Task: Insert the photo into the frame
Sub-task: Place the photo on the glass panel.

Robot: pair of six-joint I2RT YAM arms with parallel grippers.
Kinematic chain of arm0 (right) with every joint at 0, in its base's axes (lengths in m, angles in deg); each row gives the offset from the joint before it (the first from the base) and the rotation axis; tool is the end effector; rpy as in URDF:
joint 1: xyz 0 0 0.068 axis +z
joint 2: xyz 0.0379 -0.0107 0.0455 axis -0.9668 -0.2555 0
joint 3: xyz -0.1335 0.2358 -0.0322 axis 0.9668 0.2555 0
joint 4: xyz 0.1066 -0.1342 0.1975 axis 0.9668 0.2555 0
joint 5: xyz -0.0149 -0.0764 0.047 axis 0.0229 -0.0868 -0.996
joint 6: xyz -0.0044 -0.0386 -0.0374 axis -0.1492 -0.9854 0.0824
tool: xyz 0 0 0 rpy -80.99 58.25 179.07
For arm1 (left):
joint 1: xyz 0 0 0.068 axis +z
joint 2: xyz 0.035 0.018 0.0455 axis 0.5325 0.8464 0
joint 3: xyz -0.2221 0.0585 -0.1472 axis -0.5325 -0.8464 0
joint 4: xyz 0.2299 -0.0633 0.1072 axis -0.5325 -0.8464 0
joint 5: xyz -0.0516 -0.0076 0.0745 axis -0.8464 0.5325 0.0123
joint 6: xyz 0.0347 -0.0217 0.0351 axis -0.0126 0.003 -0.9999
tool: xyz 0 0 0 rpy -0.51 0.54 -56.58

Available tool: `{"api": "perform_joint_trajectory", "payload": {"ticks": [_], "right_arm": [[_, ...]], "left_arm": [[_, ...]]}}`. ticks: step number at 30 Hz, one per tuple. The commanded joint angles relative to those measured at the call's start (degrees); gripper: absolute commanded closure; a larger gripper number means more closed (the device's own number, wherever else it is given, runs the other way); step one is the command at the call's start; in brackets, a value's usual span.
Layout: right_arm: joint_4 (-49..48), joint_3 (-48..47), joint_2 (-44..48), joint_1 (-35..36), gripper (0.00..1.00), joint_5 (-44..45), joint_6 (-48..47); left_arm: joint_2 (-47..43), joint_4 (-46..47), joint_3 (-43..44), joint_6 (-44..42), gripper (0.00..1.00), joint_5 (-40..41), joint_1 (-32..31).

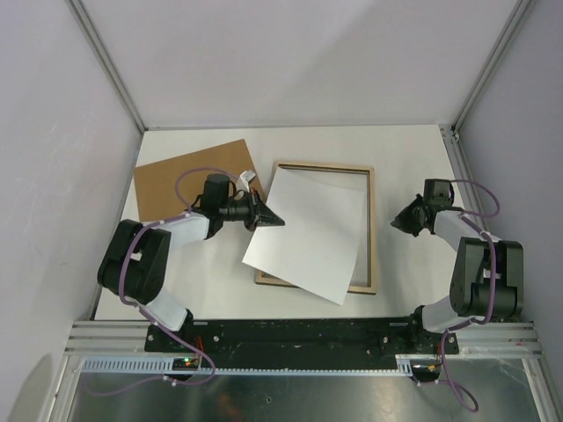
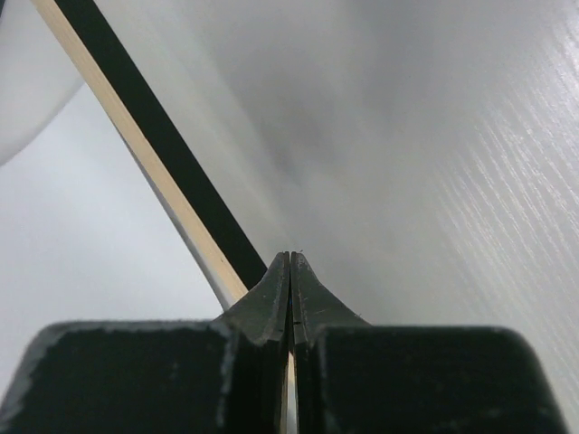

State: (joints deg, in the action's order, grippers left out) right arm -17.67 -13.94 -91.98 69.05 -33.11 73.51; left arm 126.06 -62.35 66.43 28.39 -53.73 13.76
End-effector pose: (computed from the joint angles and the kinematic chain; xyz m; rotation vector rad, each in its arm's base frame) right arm 0.2839 -0.0246 0.1743 0.9460 2.3948 0.4456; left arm 0.2928 -0.1276 0.1832 -0.0743 2.3762 -1.6684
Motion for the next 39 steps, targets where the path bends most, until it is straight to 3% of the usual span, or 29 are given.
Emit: {"api": "perform_joint_trajectory", "payload": {"ticks": [1,7,16,39], "right_arm": [[-1.8,-1.9,-1.3,0.9,1.00,-1.5,-1.2],[-1.6,-1.9,-1.8,2.0,1.00,-1.1,-2.2],[-2.7,-2.0,-2.4,3.0,1.00,-1.4,-2.2],[-1.6,-2.3,-2.4,4.2,1.00,0.0,-3.7]], "left_arm": [[-0.6,-3.0,1.5,-5.5,1.00,4.7,0.6],[-2.3,-6.3,0.8,-8.1,1.00,14.4,0.3],[1.7,-6.9,3.6,-8.6,1.00,20.3,-3.0],[8.2,-1.5,6.6,-5.2,1.00,23.2,-9.5]]}}
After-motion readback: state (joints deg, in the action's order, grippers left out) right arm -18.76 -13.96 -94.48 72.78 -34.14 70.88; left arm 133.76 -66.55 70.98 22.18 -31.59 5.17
